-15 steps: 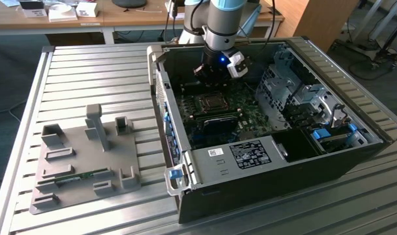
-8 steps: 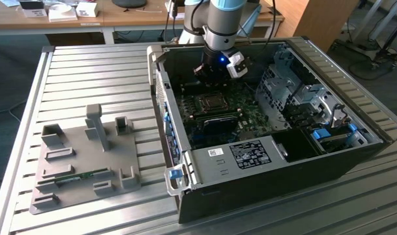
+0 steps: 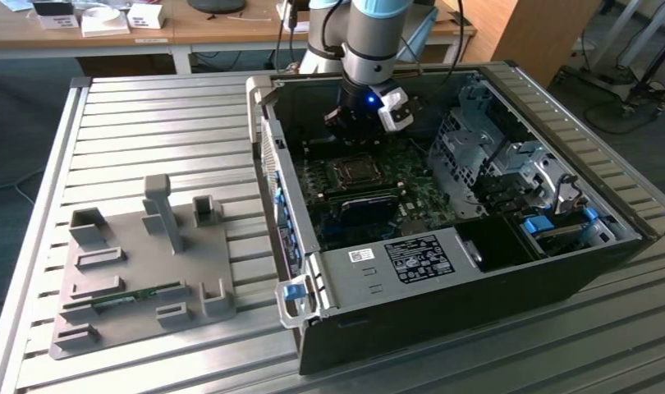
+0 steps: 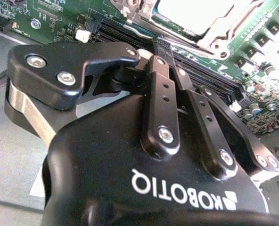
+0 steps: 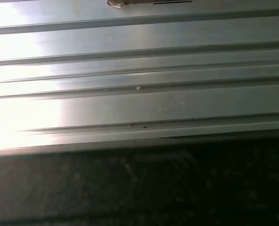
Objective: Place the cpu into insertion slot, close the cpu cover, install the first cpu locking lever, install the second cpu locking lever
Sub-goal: 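Install the first cpu locking lever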
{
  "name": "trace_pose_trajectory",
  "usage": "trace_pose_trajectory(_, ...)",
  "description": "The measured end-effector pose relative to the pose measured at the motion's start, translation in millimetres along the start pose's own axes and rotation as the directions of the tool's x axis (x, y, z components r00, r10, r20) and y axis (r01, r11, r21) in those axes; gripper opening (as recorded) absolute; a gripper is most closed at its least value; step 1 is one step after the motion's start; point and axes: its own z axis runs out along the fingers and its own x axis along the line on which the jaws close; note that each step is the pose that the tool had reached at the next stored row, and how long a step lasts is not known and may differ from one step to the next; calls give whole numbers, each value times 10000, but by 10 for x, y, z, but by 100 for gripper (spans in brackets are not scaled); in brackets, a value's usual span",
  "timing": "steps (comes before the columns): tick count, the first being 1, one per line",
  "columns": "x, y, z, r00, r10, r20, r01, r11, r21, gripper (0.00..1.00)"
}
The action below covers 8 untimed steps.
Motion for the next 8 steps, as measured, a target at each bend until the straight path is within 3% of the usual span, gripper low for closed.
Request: trace_pose_trajectory(8, 0, 8, 4, 9999, 153, 17, -153, 9999, 8, 11)
